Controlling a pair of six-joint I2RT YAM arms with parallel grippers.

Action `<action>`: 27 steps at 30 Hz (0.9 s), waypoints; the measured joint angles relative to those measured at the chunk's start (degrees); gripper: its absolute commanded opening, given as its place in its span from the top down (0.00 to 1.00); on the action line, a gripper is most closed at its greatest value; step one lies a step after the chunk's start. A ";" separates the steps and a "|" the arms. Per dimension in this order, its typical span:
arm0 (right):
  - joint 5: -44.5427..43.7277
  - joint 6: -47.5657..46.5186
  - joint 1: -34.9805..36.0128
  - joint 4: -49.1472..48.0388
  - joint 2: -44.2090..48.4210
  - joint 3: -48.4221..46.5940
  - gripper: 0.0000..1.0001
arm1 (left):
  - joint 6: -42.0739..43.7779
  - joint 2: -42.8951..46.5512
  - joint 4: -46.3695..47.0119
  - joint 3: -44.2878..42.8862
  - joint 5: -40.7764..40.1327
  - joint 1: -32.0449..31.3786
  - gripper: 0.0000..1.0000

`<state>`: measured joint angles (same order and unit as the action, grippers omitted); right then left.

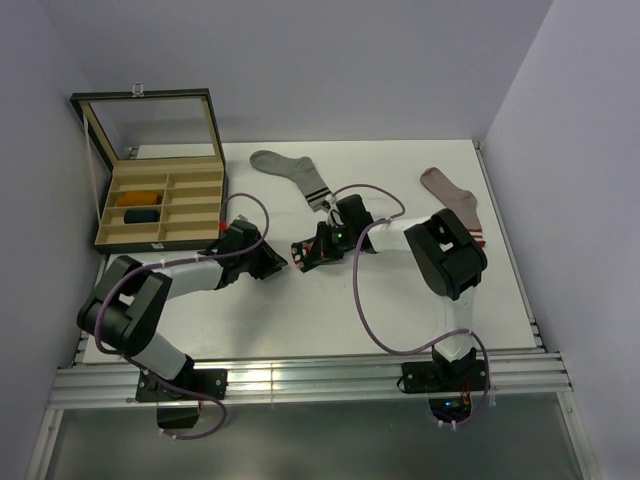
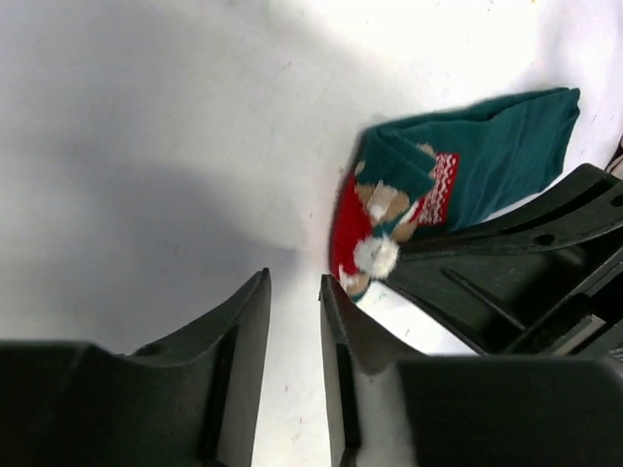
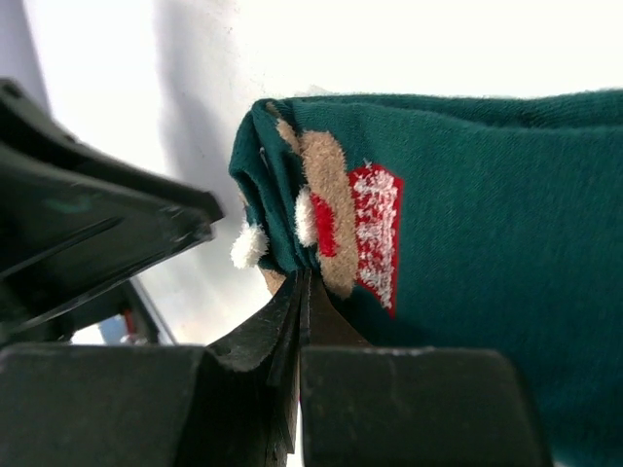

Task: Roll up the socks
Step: Roll the sock at the center of the board.

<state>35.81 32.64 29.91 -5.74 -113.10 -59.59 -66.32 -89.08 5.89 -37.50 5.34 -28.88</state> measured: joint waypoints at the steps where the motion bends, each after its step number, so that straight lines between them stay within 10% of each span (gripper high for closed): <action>1: 1.14 0.11 -0.35 0.04 -0.46 -0.33 1.00 | 0.37 -0.83 0.94 0.00 0.11 0.00 0.69; 27: 6.71 -0.74 -1.95 2.29 -2.58 -2.05 1.00 | 3.85 -12.17 20.15 -1.97 7.19 1.07 0.58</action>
<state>42.52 31.90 27.97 -3.44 -115.68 -61.65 -62.48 -101.25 26.04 -39.46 12.53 -27.81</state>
